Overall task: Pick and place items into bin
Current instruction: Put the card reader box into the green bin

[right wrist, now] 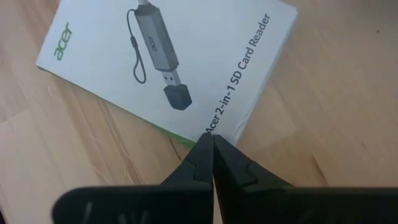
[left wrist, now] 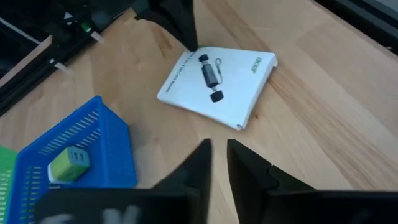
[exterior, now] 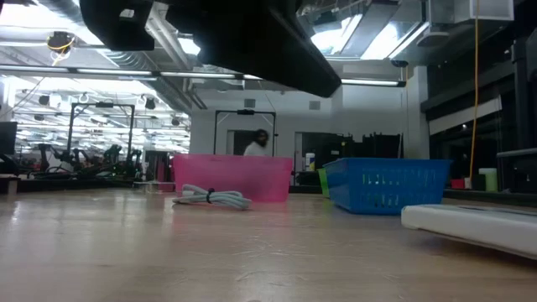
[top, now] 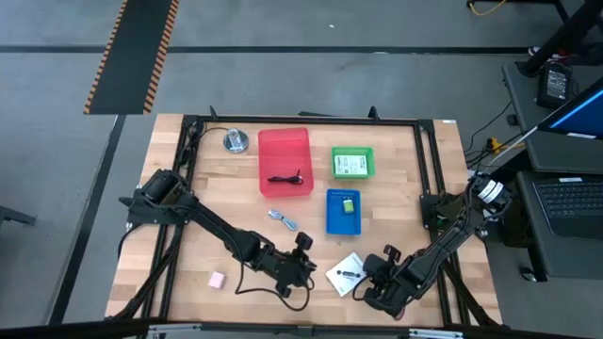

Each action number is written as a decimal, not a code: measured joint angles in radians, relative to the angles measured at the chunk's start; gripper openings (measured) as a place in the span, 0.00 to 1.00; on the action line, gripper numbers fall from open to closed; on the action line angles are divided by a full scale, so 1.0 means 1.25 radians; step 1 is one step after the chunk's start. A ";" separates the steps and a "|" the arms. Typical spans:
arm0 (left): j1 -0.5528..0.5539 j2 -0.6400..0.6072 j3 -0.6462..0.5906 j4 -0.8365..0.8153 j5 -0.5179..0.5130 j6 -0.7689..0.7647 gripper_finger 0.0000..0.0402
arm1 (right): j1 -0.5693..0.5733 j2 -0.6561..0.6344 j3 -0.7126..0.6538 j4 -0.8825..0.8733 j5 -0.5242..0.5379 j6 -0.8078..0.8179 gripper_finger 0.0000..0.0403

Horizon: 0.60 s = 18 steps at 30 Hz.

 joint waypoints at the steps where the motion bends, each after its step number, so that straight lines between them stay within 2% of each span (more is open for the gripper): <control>1: 0.000 0.000 0.000 0.000 0.000 0.004 0.14 | -0.001 0.000 0.000 0.000 -0.001 0.000 0.00; 10: -0.001 0.022 0.000 0.019 0.039 0.045 0.33 | -0.004 0.001 0.000 -0.002 -0.012 0.001 0.00; 18: -0.001 0.111 -0.001 0.124 -0.025 0.153 0.41 | -0.016 0.000 0.000 0.002 -0.019 0.001 0.00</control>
